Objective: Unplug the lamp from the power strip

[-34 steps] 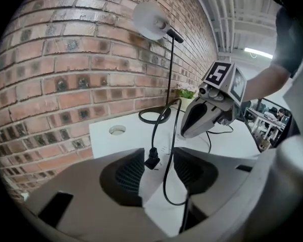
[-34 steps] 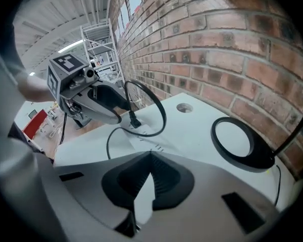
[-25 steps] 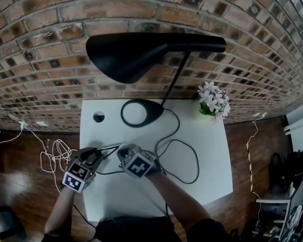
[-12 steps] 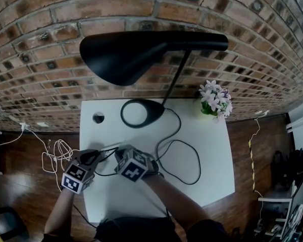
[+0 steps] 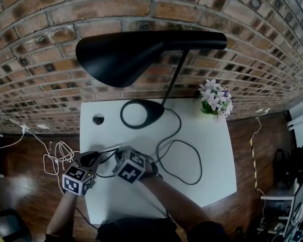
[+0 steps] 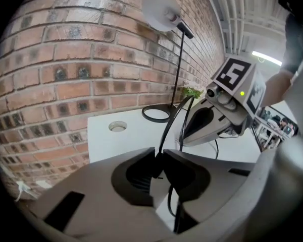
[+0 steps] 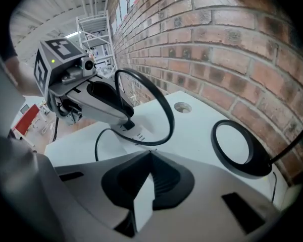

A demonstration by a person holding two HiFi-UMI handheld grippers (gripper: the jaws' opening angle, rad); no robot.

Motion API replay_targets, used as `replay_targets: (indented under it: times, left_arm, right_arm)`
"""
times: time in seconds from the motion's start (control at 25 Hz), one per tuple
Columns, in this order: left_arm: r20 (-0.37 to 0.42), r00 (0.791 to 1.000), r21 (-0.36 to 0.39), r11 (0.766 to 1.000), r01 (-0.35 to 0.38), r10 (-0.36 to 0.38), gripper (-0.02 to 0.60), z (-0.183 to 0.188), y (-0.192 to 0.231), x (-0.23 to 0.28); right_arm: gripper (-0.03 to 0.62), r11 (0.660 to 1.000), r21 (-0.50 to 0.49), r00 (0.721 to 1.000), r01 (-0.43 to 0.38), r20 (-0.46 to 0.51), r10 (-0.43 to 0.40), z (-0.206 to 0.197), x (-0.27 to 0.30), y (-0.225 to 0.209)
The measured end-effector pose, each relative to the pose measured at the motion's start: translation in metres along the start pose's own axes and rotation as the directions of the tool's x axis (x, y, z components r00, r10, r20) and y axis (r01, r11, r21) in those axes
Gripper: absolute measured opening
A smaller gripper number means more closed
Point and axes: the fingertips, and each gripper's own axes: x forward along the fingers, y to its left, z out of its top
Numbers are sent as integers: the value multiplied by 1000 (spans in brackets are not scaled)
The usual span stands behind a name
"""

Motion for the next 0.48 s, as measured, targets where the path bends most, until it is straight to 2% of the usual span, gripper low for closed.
replay_targets:
  times: [0.12,0.48]
  left_arm:
    - [0,1000,-95,995,-19,19,57,0,0,-2]
    - [6,1000,-141,990,-11,12,58,1,1,-3]
  right_arm:
    - [-3,1000,-26,1000,4,-15,-4,-2,0,2]
    - [-3,1000,-11,999,29,26,-28,-1,0,0]
